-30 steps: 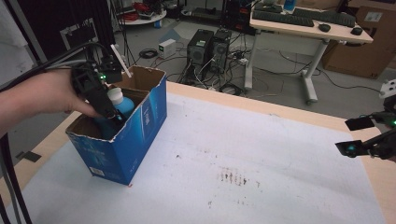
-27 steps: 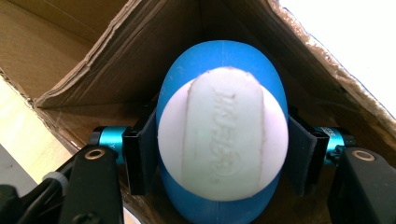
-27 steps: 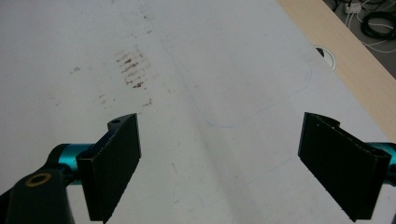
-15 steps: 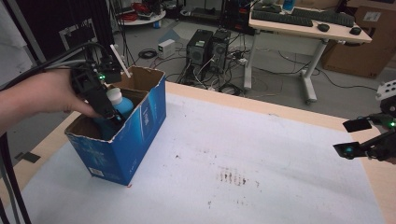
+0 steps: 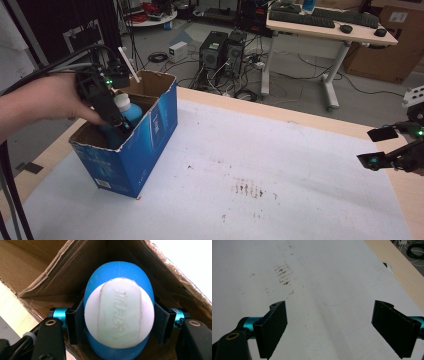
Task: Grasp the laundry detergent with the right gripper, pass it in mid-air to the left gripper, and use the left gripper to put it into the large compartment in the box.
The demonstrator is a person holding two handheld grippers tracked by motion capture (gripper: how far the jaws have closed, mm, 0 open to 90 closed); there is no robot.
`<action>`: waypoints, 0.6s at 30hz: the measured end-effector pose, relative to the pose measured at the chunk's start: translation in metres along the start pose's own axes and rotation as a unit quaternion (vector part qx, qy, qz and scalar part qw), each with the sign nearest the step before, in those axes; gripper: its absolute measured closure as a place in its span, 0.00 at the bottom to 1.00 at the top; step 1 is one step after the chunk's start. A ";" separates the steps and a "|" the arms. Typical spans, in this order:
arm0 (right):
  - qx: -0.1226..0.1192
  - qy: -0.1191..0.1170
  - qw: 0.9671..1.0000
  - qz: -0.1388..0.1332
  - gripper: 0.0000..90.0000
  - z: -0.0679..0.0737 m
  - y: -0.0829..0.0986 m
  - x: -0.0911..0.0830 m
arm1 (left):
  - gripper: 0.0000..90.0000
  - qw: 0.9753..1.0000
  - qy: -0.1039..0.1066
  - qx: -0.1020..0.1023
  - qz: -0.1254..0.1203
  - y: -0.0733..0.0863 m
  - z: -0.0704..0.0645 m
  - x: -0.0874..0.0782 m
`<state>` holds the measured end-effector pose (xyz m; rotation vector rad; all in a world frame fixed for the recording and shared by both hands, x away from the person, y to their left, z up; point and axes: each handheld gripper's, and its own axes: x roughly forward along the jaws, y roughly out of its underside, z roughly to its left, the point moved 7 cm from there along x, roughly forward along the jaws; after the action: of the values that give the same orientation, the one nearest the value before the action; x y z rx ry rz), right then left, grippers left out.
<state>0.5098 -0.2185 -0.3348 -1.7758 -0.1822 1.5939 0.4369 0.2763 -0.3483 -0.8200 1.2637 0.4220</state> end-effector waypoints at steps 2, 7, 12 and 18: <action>0.000 -0.001 1.000 0.000 0.14 0.000 0.000 0.000 | 0.42 1.000 0.000 0.000 0.000 0.000 0.000 0.000; -0.001 0.000 1.000 0.000 0.14 0.000 0.000 0.000 | 0.42 1.000 0.001 -0.002 0.000 0.000 0.000 0.000; 0.002 0.000 1.000 -0.002 0.14 0.000 0.001 -0.002 | 0.42 1.000 -0.002 -0.001 0.004 0.000 0.000 0.000; 0.001 0.001 1.000 -0.002 0.14 0.001 0.003 -0.002 | 0.29 1.000 -0.018 0.008 0.010 0.000 0.003 -0.007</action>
<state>0.5078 -0.2216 -0.3349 -1.7742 -0.1842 1.5887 0.4367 0.2797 -0.3418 -0.7832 1.2425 0.4408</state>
